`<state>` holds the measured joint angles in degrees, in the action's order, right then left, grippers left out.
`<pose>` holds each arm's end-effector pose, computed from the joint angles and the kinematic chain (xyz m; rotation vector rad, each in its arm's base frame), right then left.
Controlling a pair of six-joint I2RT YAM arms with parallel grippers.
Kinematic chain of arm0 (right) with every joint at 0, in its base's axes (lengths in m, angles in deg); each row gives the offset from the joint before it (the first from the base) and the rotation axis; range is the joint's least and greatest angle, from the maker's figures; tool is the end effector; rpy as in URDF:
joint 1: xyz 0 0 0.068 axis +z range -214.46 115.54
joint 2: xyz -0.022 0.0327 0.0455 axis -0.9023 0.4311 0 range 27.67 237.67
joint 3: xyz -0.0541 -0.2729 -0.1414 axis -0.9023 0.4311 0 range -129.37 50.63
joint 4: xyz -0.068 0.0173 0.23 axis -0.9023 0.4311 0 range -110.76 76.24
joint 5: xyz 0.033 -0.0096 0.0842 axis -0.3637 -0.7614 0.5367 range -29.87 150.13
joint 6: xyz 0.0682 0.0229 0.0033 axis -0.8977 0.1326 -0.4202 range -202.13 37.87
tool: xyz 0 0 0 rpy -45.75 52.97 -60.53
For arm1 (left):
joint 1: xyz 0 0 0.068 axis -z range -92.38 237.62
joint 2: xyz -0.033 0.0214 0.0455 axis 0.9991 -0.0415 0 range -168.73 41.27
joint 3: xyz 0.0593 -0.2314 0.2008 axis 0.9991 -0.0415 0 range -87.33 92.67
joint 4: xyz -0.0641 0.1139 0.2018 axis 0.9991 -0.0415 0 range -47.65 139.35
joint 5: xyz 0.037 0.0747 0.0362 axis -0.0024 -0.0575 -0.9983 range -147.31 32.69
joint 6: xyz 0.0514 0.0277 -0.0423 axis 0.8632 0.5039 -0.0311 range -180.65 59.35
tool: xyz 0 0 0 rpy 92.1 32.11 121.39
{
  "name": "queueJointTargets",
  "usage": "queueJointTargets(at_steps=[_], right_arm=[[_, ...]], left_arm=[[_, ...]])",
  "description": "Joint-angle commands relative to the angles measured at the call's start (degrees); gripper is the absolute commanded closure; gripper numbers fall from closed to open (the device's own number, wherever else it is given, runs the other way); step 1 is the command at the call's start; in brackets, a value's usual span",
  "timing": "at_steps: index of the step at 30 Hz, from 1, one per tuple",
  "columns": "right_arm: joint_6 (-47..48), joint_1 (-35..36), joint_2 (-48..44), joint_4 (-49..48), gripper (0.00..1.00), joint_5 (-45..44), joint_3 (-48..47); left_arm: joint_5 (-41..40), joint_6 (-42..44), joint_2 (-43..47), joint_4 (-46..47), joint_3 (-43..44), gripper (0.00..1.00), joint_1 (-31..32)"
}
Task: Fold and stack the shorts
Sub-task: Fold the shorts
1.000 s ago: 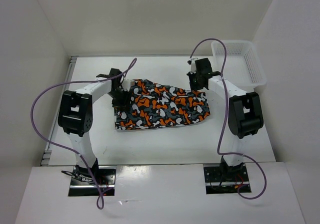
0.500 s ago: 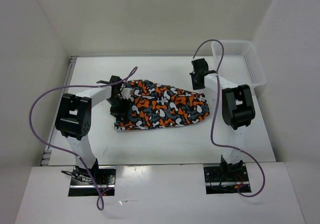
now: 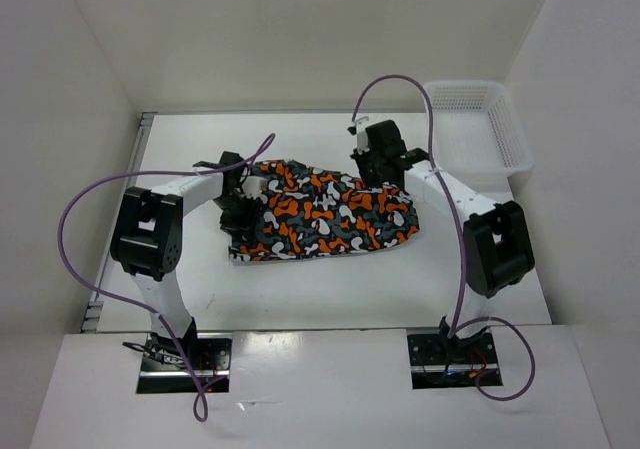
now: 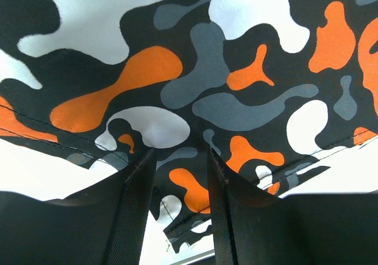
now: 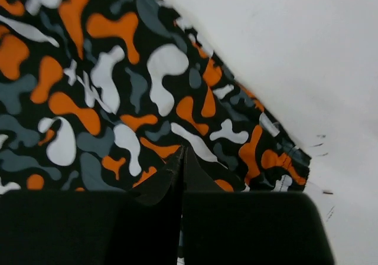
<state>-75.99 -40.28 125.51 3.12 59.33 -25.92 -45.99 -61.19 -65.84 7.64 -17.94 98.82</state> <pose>0.3513 0.1569 0.2955 -0.6113 2.2828 0.1366 0.3376 -0.0789 0.1856 0.3021 2.9466 -0.3198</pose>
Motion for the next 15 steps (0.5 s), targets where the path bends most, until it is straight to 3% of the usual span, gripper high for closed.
queueJointTargets(at_steps=[1, 6, 15], right_arm=[[1.2, -1.5, 2.0, 2.4, 1.0, 1.5, 4.4], [1.2, -1.5, 9.5, 1.3, 1.0, 4.0, 6.1], [-8.1, -6.9, 20.2, -4.4, 1.0, -10.3, -4.3]], left_arm=[[-4.6, 0.5, -3.0, 2.2, -1.9, 0.52, -0.3], [-5.2, 0.5, -3.0, 1.6, -3.0, 0.52, -0.3], [-10.8, 0.5, -1.3, 1.6, -6.1, 0.52, -0.3]])
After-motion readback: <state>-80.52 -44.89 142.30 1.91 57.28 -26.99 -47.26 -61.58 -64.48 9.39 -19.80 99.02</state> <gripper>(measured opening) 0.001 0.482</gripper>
